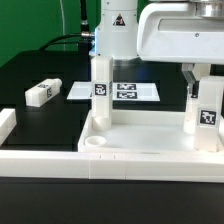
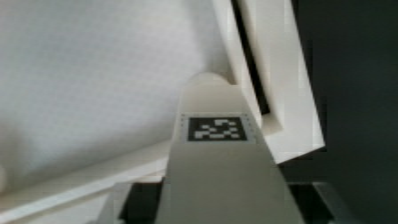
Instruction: Assemble desk
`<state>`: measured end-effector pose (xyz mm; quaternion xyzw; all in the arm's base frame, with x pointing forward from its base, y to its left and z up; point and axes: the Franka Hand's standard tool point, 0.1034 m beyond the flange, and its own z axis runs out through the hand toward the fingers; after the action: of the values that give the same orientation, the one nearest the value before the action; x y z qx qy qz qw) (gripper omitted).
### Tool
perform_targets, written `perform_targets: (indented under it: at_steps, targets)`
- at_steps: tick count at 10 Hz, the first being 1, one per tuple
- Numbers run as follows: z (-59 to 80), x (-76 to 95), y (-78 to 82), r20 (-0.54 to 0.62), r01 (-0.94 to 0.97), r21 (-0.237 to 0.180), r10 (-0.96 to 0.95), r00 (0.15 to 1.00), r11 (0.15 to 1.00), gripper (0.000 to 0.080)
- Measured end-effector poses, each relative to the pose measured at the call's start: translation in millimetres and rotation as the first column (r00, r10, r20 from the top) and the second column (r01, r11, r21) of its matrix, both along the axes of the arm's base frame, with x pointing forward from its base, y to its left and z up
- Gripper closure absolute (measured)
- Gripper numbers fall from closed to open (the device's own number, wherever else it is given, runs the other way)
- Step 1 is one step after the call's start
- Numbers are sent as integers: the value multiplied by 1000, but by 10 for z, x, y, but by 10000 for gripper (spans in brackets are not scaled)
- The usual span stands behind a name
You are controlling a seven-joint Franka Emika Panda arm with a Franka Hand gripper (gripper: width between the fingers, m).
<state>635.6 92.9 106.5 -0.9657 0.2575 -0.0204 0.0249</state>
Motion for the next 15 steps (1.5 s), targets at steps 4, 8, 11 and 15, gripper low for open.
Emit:
perform_targets:
  at_steps: [4,8,11,15]
  targets:
    - [1,4,40,-21,389,37,-388,921,921,509]
    - [1,4,71,-43,595,53,-593,804,802,509]
    - [-1,3,78,-48,635,53,-633,773,771,407]
    - [-18,-17,84,-39,460,40,-459,888,887,156]
